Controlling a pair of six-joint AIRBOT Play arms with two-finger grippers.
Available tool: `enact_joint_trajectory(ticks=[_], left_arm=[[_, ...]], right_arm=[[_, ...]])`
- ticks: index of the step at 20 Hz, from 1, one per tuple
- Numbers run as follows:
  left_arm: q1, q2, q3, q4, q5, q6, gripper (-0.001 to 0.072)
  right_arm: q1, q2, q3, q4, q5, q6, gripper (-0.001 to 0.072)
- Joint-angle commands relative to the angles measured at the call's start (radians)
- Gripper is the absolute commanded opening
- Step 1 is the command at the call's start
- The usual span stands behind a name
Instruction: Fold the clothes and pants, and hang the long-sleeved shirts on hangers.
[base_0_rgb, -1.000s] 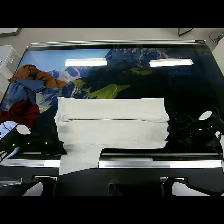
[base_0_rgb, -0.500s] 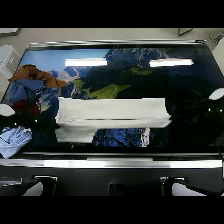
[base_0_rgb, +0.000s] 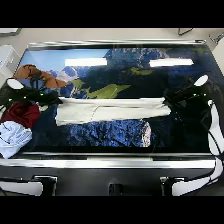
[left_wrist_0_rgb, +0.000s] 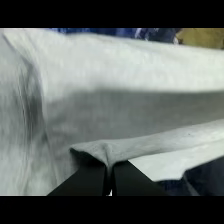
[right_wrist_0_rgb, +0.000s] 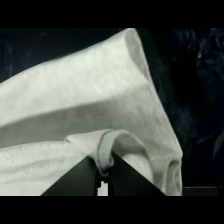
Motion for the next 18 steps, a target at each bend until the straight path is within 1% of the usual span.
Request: enact_joint_trajectory(ticks=[1,2,3,4,5,6,7,9,11,14,16,17,18], left_arm=[[-0.025,-0.152,0.068,-0.023,-0.001,-0.012,0.0020],[-0.036,-0.176,0.068,-0.024,-0.007,-0.012,0.0020],[-0.042,-0.188,0.068,-0.025,-0.007,-0.012,0.0025],[-0.042,-0.189,0.069,-0.025,-0.011,-0.011,0.0092],[-0.037,-0.187,0.080,-0.023,-0.031,-0.010,0.0271],[-0.024,-0.184,0.098,-0.024,-0.061,-0.008,0.0454],[-0.008,-0.181,0.125,-0.024,-0.107,-0.008,0.0544],[0.019,-0.164,0.166,-0.026,-0.178,-0.009,0.0544],[0.029,-0.125,0.172,-0.040,-0.189,-0.011,0.0543],[0.016,-0.056,0.172,-0.071,-0.189,-0.011,0.0537],[-0.002,-0.015,0.172,-0.100,-0.189,-0.011,0.0536],[-0.014,0.002,0.172,-0.119,-0.187,-0.011,0.0535],[-0.030,0.019,0.172,-0.138,-0.177,-0.010,0.0515]], right_arm=[[0.004,-0.085,0.018,0.025,-0.021,0.039,0.0060],[0.004,-0.096,0.018,0.037,-0.019,0.039,0.0074],[0.003,-0.098,0.018,0.043,-0.015,0.039,0.0155],[-0.002,-0.093,0.024,0.050,-0.001,0.037,0.0364],[-0.014,-0.085,0.036,0.049,0.029,0.020,0.0576],[-0.035,-0.073,0.051,0.039,0.060,-0.014,0.0636],[-0.061,-0.063,0.060,0.010,0.087,-0.015,0.0640],[-0.118,-0.063,0.061,-0.026,0.132,-0.014,0.0643],[-0.131,-0.097,0.060,-0.008,0.172,-0.026,0.0711],[-0.098,-0.159,0.060,0.127,0.173,-0.097,0.0716],[-0.074,-0.190,0.060,0.179,0.134,-0.096,0.0711],[-0.063,-0.200,0.060,0.188,0.118,-0.087,0.0670],[-0.053,-0.206,0.060,0.192,0.097,-0.060,0.0531]])
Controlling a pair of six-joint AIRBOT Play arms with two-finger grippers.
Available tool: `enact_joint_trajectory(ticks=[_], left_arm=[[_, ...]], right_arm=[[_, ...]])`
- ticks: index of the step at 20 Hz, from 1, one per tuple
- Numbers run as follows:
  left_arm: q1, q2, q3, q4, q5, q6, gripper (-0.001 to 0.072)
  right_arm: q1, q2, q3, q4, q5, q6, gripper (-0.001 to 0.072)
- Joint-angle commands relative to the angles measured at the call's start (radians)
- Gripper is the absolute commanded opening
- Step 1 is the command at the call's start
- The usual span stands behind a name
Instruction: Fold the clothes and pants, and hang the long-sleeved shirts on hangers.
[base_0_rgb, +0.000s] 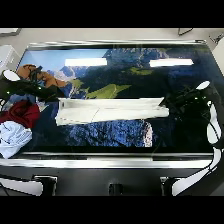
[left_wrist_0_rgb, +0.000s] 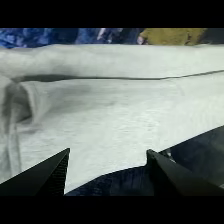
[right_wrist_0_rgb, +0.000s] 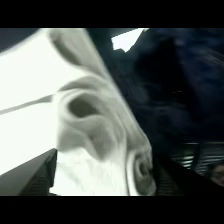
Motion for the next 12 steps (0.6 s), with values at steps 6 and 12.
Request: enact_joint_trajectory(ticks=[6,12], left_arm=[[-0.238,0.054,-0.011,-0.103,0.280,0.002,0.0183],[-0.568,-0.138,-0.051,-0.103,0.468,-0.164,0.0023]], right_arm=[[0.045,0.099,0.002,0.262,-0.008,-0.102,0.0054],[0.179,0.470,0.001,0.250,0.065,-0.111,0.0055]])
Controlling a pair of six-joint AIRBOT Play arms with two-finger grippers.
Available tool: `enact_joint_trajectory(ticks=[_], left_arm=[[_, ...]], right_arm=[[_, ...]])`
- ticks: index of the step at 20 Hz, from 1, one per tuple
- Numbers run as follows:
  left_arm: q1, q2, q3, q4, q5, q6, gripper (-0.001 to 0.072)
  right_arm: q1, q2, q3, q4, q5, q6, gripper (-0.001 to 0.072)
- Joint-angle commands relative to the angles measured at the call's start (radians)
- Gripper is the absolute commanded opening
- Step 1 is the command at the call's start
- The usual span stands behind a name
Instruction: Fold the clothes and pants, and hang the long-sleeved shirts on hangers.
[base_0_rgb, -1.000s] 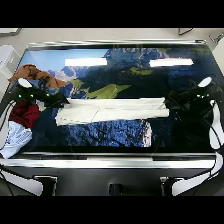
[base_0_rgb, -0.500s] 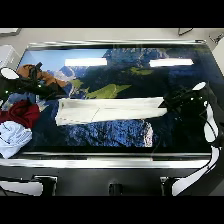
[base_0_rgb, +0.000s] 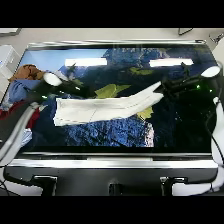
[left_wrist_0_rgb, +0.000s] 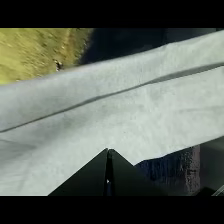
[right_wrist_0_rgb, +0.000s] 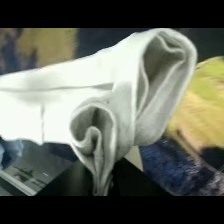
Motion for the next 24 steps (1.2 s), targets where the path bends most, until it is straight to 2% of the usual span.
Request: enact_joint_trajectory(ticks=[1,2,4,8,9,11,12,13,15,17,20,22,24], left_arm=[[-0.169,-0.117,-0.021,-0.006,0.080,-0.135,0.0023],[-0.207,-0.148,-0.034,-0.029,0.094,-0.194,0.0023],[-0.282,-0.205,-0.040,-0.151,0.183,-0.222,0.0022],[-0.458,-0.279,-0.029,-0.595,0.438,-0.194,0.0022],[-0.496,-0.293,-0.016,-0.657,0.475,-0.186,0.0022],[-0.525,-0.317,0.016,-0.686,0.501,-0.175,0.0021],[-0.512,-0.315,0.015,-0.669,0.500,-0.126,0.0020],[-0.483,-0.307,0.012,-0.595,0.494,-0.122,0.0019],[-0.375,-0.256,0.004,-0.348,0.415,-0.209,0.0018],[-0.232,-0.154,-0.005,-0.069,0.303,-0.273,0.0018],[-0.003,0.062,-0.010,0.262,0.155,-0.280,0.0019],[0.137,0.209,-0.010,0.367,0.076,-0.278,0.0019],[0.249,0.348,-0.010,0.380,0.017,-0.252,0.0020]], right_arm=[[0.082,0.214,0.001,0.003,0.029,0.009,0.0055],[0.110,0.266,0.000,-0.009,0.026,0.032,0.0055],[0.164,0.338,0.000,-0.016,0.040,0.071,0.0056],[0.257,0.397,0.000,-0.109,0.045,0.147,0.0057],[0.277,0.392,0.000,-0.154,0.042,0.156,0.0057],[0.312,0.364,0.000,-0.197,0.014,0.159,0.0057],[0.329,0.341,0.000,-0.194,-0.004,0.159,0.0057],[0.352,0.313,0.000,-0.192,-0.032,0.154,0.0057],[0.399,0.249,0.000,-0.150,-0.105,0.105,0.0057],[0.441,0.175,0.000,-0.034,-0.174,0.082,0.0057],[0.525,0.039,0.000,0.115,-0.305,0.060,0.0058],[0.585,-0.064,0.000,0.166,-0.388,0.054,0.0058],[0.649,-0.184,0.000,0.223,-0.444,0.054,0.0059]])
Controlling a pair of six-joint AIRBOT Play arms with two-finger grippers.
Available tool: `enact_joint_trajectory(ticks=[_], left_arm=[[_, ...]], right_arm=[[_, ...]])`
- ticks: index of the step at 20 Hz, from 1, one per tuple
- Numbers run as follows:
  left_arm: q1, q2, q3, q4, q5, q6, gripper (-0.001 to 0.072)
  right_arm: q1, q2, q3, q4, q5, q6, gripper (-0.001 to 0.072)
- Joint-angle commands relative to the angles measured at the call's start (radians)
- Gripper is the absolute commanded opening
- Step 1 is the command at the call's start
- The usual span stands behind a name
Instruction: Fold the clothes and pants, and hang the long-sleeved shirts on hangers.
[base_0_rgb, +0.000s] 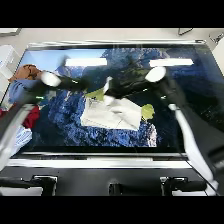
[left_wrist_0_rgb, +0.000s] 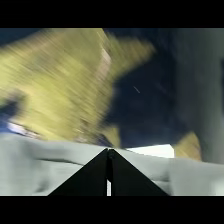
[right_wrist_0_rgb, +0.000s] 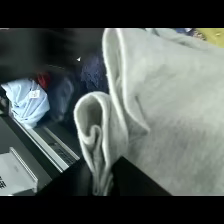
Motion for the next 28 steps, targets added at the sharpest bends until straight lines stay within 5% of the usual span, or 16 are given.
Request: enact_joint_trajectory(ticks=[1,3,4,5,6,11,13,17,18,20,24,28], left_arm=[[0.210,0.253,-0.002,0.170,-0.143,0.032,0.0020],[0.255,0.365,-0.002,0.170,-0.177,0.058,0.0020],[0.267,0.417,-0.005,0.170,-0.189,0.069,0.0020],[0.272,0.465,-0.013,0.171,-0.195,0.078,0.0021],[0.274,0.502,-0.023,0.178,-0.196,0.079,0.0021],[0.274,0.610,-0.084,0.196,-0.194,0.079,0.0021],[0.274,0.614,-0.096,0.196,-0.194,0.079,0.0021],[0.273,0.613,-0.098,0.195,-0.192,0.079,0.0021],[0.273,0.614,-0.098,0.195,-0.192,0.079,0.0021],[0.273,0.614,-0.098,0.192,-0.192,0.074,0.0021],[0.269,0.614,-0.098,0.184,-0.192,0.074,0.0021],[0.269,0.614,-0.098,0.183,-0.192,0.068,0.0021]], right_arm=[[0.113,-0.205,0.000,0.145,-0.147,-0.007,0.0061],[0.164,-0.310,0.000,0.299,-0.175,-0.006,0.0119],[0.183,-0.349,0.000,0.400,-0.185,-0.021,0.0219],[0.191,-0.371,0.000,0.487,-0.197,-0.050,0.0494],[0.190,-0.376,0.000,0.555,-0.195,-0.120,0.0688],[-0.042,-0.214,0.001,0.470,-0.130,-0.171,0.0685],[-0.198,-0.121,0.001,0.249,-0.037,-0.107,0.0685],[-0.448,-0.042,-0.016,-0.438,0.341,0.116,0.0675],[-0.470,-0.042,-0.059,-0.498,0.382,0.127,0.0675],[-0.482,-0.043,-0.196,-0.416,0.344,0.091,0.0675],[-0.420,-0.072,-0.399,-0.054,0.159,-0.156,0.0667],[-0.386,-0.122,-0.402,0.077,0.117,-0.195,0.0609]])
